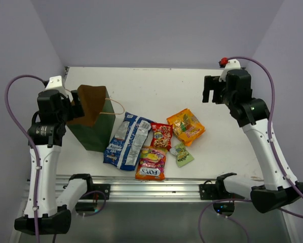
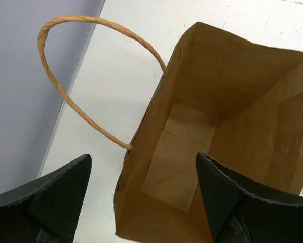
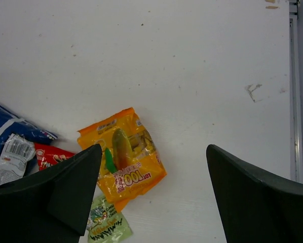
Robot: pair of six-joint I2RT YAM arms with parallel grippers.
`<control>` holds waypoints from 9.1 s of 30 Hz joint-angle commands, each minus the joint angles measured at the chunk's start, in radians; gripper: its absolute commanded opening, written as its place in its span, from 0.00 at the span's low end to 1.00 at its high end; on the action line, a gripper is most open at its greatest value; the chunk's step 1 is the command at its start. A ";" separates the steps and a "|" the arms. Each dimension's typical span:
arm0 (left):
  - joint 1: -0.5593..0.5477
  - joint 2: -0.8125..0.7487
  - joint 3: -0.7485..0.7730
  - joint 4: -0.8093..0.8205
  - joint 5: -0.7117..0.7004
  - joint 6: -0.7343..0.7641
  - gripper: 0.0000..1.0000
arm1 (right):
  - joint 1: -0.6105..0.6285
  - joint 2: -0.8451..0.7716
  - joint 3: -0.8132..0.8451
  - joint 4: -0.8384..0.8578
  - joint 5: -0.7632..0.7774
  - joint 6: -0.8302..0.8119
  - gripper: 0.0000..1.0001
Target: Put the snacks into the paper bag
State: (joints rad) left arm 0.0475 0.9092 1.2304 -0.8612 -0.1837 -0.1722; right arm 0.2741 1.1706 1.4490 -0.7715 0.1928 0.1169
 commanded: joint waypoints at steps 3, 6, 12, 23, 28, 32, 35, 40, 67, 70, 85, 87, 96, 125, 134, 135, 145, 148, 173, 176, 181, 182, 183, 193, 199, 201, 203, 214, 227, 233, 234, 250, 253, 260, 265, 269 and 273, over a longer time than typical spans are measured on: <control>0.043 0.020 -0.054 0.154 0.024 0.028 0.70 | 0.007 -0.005 0.024 -0.011 -0.047 0.004 0.86; 0.057 0.034 -0.074 0.186 0.038 0.023 0.51 | 0.010 0.004 0.016 -0.012 -0.055 0.000 0.86; 0.069 0.046 -0.092 0.200 0.024 0.031 0.38 | 0.026 0.035 0.001 0.000 -0.130 0.015 0.78; 0.068 0.034 -0.152 0.199 0.052 0.002 0.00 | 0.237 0.323 -0.095 0.251 -0.378 0.164 0.78; 0.068 0.008 -0.178 0.182 0.070 -0.026 0.00 | 0.309 0.513 -0.069 0.356 -0.437 0.213 0.79; 0.068 -0.003 -0.201 0.179 0.119 -0.052 0.00 | 0.349 0.642 -0.015 0.403 -0.483 0.210 0.80; 0.068 -0.006 -0.203 0.176 0.125 -0.056 0.00 | 0.366 0.727 0.027 0.429 -0.521 0.201 0.80; 0.063 0.002 -0.184 0.165 0.127 -0.059 0.00 | 0.381 0.833 0.076 0.440 -0.562 0.176 0.80; 0.060 -0.059 -0.190 0.159 0.179 -0.242 0.00 | 0.389 0.738 0.530 -0.181 -0.037 0.000 0.00; 0.055 -0.075 -0.192 0.159 0.179 -0.266 0.00 | 0.389 0.754 0.748 -0.313 0.069 -0.010 0.00; 0.009 -0.211 -0.307 0.174 0.236 -0.418 0.00 | 0.405 0.664 1.157 -0.169 0.370 -0.008 0.00; 0.005 -0.219 -0.313 0.188 0.250 -0.431 0.00 | 0.416 0.634 1.157 -0.094 0.372 -0.003 0.00; -0.001 -0.242 -0.308 0.223 0.271 -0.527 0.00 | 0.548 0.587 1.154 0.173 0.410 -0.028 0.00; -0.258 -0.224 -0.371 0.364 0.121 -0.650 0.00 | 0.778 0.754 1.134 0.350 0.502 -0.109 0.00; -0.262 -0.221 -0.373 0.369 0.144 -0.650 0.00 | 0.780 0.879 1.195 0.370 0.539 -0.160 0.00; -0.264 -0.220 -0.373 0.369 0.144 -0.650 0.00 | 0.780 0.896 1.200 0.380 0.548 -0.163 0.00; -0.278 -0.201 -0.367 0.380 0.156 -0.645 0.00 | 0.813 0.963 1.235 0.505 0.570 -0.197 0.00; -0.282 -0.196 -0.368 0.387 0.158 -0.647 0.00 | 0.827 0.978 1.235 0.518 0.565 -0.195 0.00; -0.287 -0.211 -0.359 0.384 0.116 -0.633 0.00 | 0.971 0.712 0.738 0.213 0.631 -0.050 0.00; -0.287 -0.213 -0.361 0.387 0.125 -0.636 0.00 | 0.972 0.706 0.752 0.143 0.562 -0.008 0.11; -0.287 -0.220 -0.362 0.387 0.125 -0.636 0.00 | 0.976 0.698 0.784 0.054 0.455 0.024 0.78; -0.287 -0.220 -0.364 0.389 0.127 -0.635 0.00 | 0.979 0.690 0.795 0.049 0.427 0.023 0.84; -0.287 -0.224 -0.365 0.389 0.131 -0.638 0.00 | 0.982 0.684 0.803 0.041 0.421 0.021 0.86; -0.287 -0.247 -0.370 0.366 0.132 -0.638 0.00 | 1.016 0.432 0.655 -0.124 0.578 0.142 0.88; -0.287 -0.253 -0.394 0.375 0.162 -0.615 0.00 | 1.016 0.166 0.107 -0.108 0.524 0.351 0.92; -0.287 -0.259 -0.401 0.383 0.168 -0.592 0.00 | 1.016 0.088 -0.100 -0.082 0.443 0.449 0.94; -0.287 -0.260 -0.401 0.380 0.171 -0.566 0.00 | 1.014 0.043 -0.277 0.013 0.343 0.507 0.95; -0.287 -0.254 -0.359 0.304 0.204 -0.510 0.00 | 1.016 0.141 -0.633 0.379 0.174 0.633 0.99; -0.287 -0.256 -0.292 0.220 0.216 -0.451 0.00 | 1.010 0.418 -0.734 0.660 0.111 0.705 0.71; -0.287 -0.271 -0.301 0.217 0.224 -0.444 0.00 | 1.013 0.269 -0.607 0.358 0.249 0.705 0.00; -0.287 -0.274 -0.304 0.225 0.227 -0.446 0.00 | 1.013 0.236 -0.546 0.233 0.301 0.708 0.00; -0.287 -0.274 -0.315 0.261 0.242 -0.461 0.00 | 1.013 0.403 0.654 -0.290 0.565 0.224 0.02; -0.287 -0.276 -0.315 0.264 0.240 -0.467 0.00 | 1.010 0.487 0.659 -0.164 0.498 0.158 0.02; -0.287 -0.289 -0.310 0.254 0.227 -0.484 0.00 | 0.998 0.664 0.734 -0.081 0.335 0.130 0.01; -0.287 -0.306 -0.312 0.249 0.214 -0.498 0.00 | 0.993 0.669 0.668 -0.111 0.310 0.130 0.01; -0.287 -0.319 -0.313 0.243 0.202 -0.506 0.00 | 0.978 0.666 0.610 -0.138 0.231 0.156 0.27; -0.287 -0.334 -0.321 0.241 0.193 -0.518 0.00 | 0.978 0.675 0.684 -0.181 0.227 0.170 0.81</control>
State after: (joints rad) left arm -0.2325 0.5941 0.8997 -0.6678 0.0231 -0.6697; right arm 1.2560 1.8912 2.0670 -0.9291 0.4503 0.2810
